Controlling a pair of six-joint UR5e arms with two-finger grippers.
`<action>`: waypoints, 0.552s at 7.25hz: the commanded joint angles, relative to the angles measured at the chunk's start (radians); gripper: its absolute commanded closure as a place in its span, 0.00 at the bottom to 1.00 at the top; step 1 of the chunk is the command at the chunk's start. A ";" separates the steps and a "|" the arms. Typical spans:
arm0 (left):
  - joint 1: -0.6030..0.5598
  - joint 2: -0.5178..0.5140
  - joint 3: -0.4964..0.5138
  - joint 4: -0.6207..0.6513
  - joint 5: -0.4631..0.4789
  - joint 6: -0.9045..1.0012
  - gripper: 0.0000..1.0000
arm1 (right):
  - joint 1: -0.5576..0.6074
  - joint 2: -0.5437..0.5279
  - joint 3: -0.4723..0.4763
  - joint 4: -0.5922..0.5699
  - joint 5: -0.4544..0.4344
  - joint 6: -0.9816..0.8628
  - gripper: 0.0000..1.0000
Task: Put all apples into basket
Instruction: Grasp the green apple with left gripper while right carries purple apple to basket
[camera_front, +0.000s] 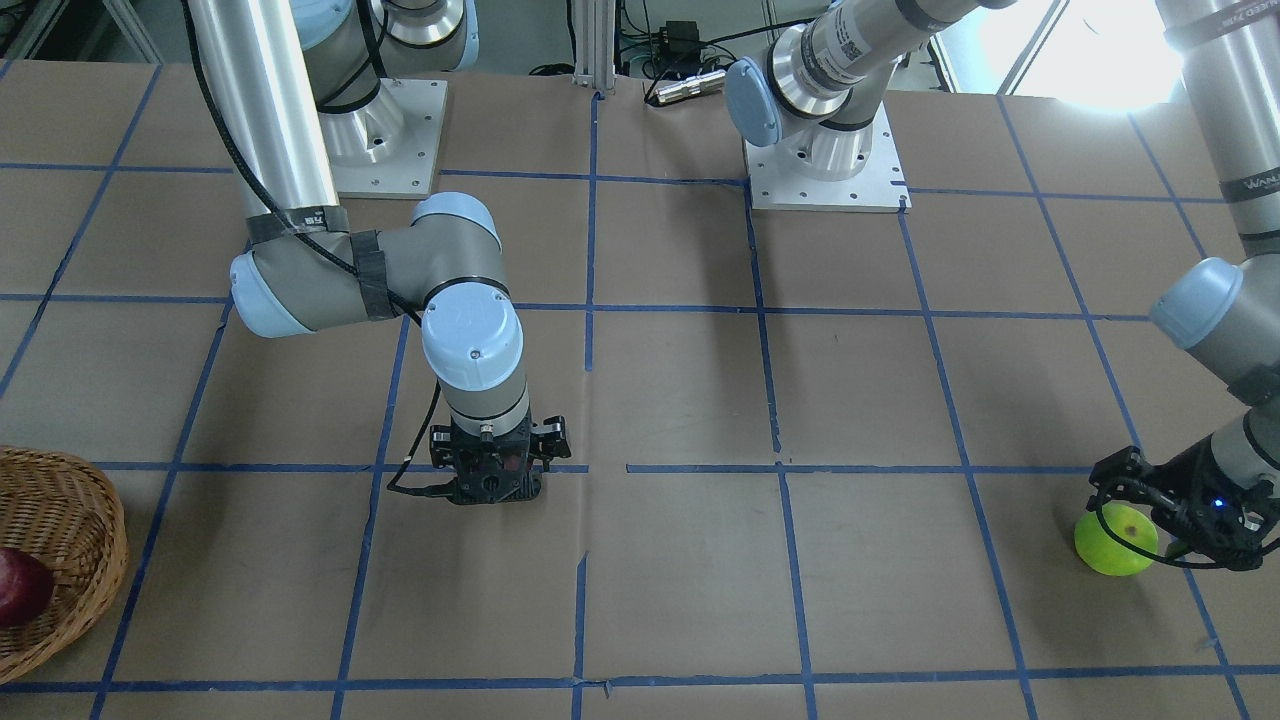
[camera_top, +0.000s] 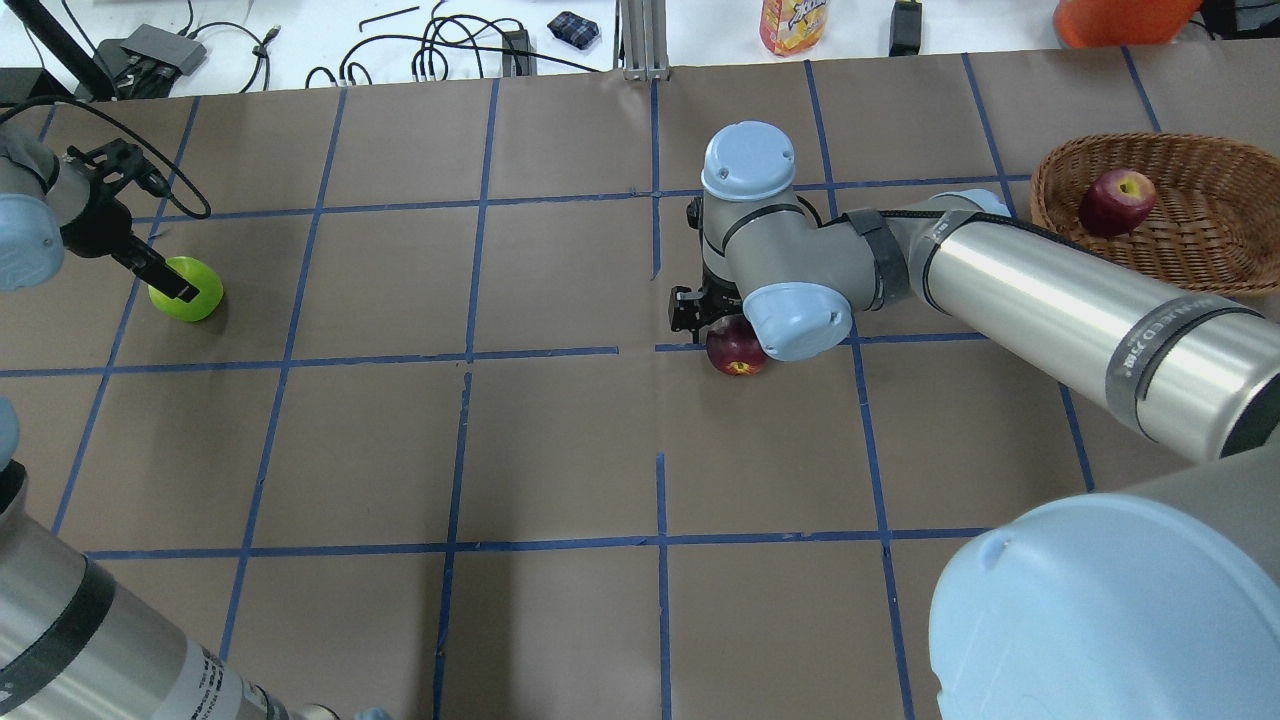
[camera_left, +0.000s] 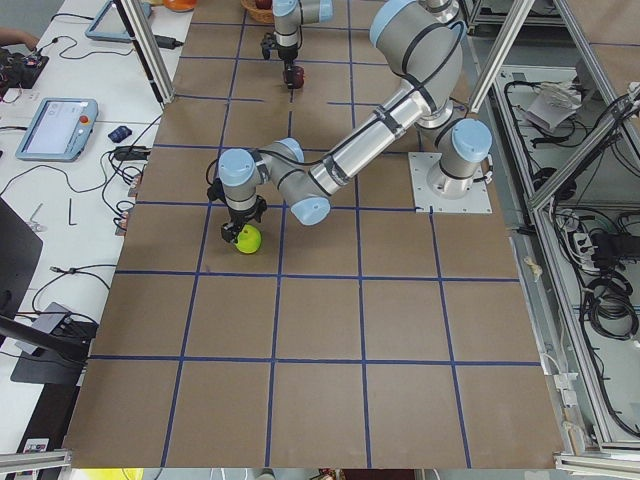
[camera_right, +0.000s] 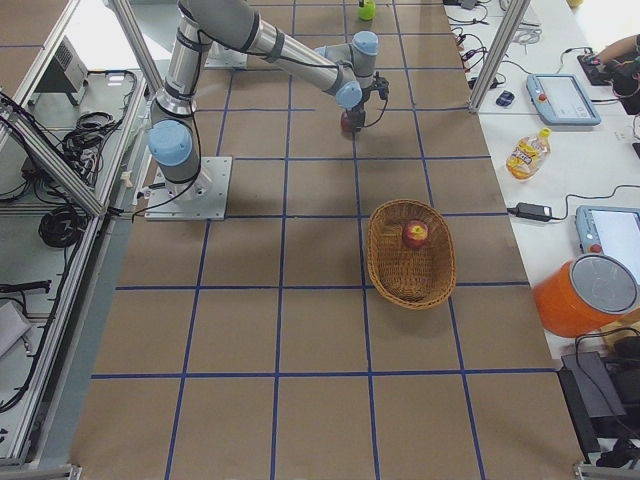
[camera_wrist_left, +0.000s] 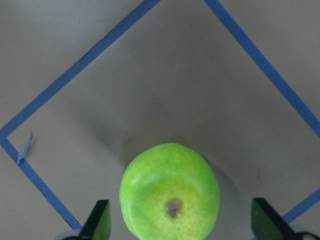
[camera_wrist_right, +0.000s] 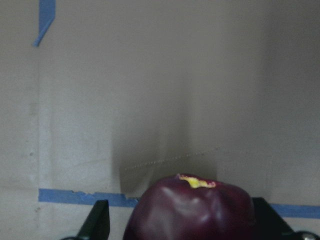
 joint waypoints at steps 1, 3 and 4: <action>0.008 -0.044 0.007 0.015 -0.012 -0.014 0.12 | -0.003 -0.008 0.011 -0.002 0.002 -0.039 0.50; -0.011 -0.037 0.053 -0.002 0.000 -0.086 0.86 | -0.040 -0.041 -0.056 0.080 -0.001 -0.095 0.59; -0.052 -0.005 0.108 -0.134 -0.016 -0.223 0.88 | -0.110 -0.055 -0.140 0.168 -0.008 -0.143 0.59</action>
